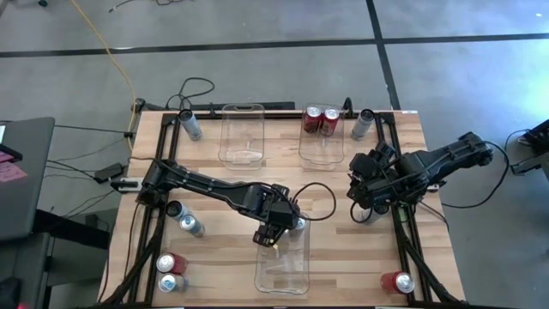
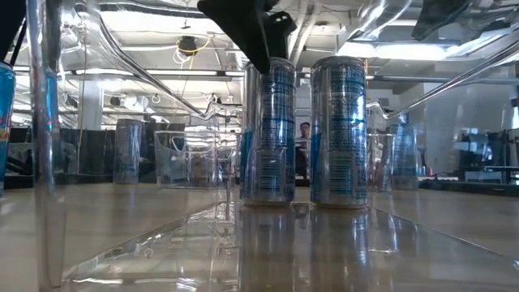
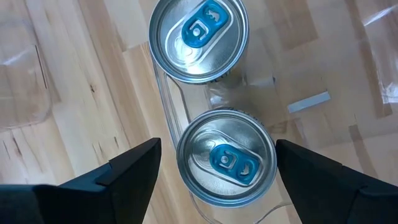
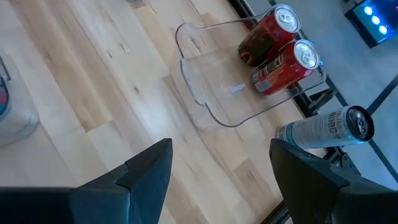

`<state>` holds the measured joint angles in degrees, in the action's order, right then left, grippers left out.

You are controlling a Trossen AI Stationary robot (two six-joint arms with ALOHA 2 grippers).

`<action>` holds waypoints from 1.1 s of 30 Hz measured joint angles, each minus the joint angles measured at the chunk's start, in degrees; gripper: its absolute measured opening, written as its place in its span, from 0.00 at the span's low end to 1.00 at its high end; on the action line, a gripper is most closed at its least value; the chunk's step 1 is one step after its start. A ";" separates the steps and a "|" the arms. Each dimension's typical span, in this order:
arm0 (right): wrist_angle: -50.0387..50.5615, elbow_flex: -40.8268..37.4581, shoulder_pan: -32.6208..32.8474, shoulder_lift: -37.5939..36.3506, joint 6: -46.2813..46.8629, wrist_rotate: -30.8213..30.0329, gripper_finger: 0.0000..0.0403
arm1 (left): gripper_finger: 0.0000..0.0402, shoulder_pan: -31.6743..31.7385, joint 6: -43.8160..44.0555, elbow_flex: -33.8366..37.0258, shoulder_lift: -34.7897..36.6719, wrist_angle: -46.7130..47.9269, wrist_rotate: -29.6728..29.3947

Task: Sort soda cans
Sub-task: Put the top blue soda can into the bottom transparent bin

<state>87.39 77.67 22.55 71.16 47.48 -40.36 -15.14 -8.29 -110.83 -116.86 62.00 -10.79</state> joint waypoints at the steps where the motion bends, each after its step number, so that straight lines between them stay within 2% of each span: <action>1: 0.00 0.00 0.00 0.00 0.00 0.01 0.71 | 0.78 0.00 0.02 0.00 0.00 0.10 0.00; 11: -0.02 0.00 -0.02 -0.02 0.04 0.15 0.71 | 0.86 -0.31 0.45 -0.36 2.59 1.46 -0.04; 15: -0.12 0.00 -0.02 -0.04 -0.07 2.17 0.71 | 0.87 -0.31 1.67 -0.39 4.19 4.25 -0.55; 22: -0.22 0.00 1.81 -0.04 -3.92 14.79 0.71 | 0.87 -0.33 4.03 -0.39 10.60 5.40 -5.97; 27: 1.62 0.00 6.14 -0.04 3.06 15.63 0.71 | 0.87 -0.10 3.65 -0.39 16.15 3.73 -13.40; 33: 2.13 0.00 12.14 -0.04 12.54 16.05 0.71 | 0.87 0.13 5.92 -0.44 20.76 4.74 -14.63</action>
<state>89.53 77.67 34.68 71.11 60.02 -24.31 -15.00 -2.37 -111.26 -96.10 66.73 -25.41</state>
